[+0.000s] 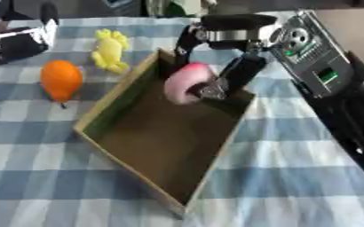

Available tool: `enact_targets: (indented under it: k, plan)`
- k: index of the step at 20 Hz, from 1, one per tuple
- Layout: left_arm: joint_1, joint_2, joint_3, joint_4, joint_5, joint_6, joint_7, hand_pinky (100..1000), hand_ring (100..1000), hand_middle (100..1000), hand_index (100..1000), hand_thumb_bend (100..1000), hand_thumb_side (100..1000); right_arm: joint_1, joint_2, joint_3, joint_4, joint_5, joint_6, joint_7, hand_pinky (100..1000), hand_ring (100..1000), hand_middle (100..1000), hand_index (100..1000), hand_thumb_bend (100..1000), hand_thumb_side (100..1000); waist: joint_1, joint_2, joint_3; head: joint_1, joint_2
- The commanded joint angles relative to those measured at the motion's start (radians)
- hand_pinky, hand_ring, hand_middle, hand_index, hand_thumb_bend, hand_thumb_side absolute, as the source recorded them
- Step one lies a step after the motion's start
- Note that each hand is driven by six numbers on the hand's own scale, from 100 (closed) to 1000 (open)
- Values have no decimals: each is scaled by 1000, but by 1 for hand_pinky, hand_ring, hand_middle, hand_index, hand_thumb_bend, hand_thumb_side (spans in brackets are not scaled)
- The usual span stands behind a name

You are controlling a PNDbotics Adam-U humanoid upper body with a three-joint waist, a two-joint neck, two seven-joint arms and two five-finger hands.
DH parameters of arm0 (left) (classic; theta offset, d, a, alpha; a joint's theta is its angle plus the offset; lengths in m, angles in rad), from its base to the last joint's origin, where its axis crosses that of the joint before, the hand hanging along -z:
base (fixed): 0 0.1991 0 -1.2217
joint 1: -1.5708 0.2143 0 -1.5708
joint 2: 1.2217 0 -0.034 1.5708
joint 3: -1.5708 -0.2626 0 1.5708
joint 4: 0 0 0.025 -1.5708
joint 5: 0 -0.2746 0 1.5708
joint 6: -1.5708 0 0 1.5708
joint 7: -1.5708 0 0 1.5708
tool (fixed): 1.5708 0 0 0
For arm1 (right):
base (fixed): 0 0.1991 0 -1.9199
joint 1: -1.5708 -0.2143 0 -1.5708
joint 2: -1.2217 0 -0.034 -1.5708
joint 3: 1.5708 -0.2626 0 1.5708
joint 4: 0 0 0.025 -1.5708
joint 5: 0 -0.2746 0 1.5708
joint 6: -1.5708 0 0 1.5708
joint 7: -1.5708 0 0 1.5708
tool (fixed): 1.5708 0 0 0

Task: Pick up objects on the table and place them in the box.

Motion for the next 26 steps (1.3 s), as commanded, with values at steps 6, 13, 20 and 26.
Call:
enact_targets:
  k: [6, 13, 20, 26]
  plan:
    - [-77, 65, -26, 90, -92, -80, -255, 716, 857, 825, 943, 100, 232, -42, -17, 59, -1, 15, -173, 66, 769, 742, 619, 774, 100, 227, -11, -29, -3, 5, 11]
    - [-110, 93, -36, 173, -117, -127, -421, 746, 887, 853, 971, 100, 207, -52, -20, 92, 30, 33, -247, 66, 819, 796, 728, 841, 100, 382, -11, -31, -4, 6, 8]
    - [-126, 84, -33, 240, -123, -138, -508, 755, 898, 861, 979, 100, 288, -40, -18, 102, 62, 68, -277, 66, 825, 801, 737, 841, 126, 392, -7, -25, -4, 13, 0]
    - [-125, 76, -32, 261, -131, -133, -525, 768, 911, 872, 995, 100, 344, -24, 3, 148, 111, 130, -306, 66, 828, 810, 748, 853, 110, 383, -6, -18, -1, 12, -9]
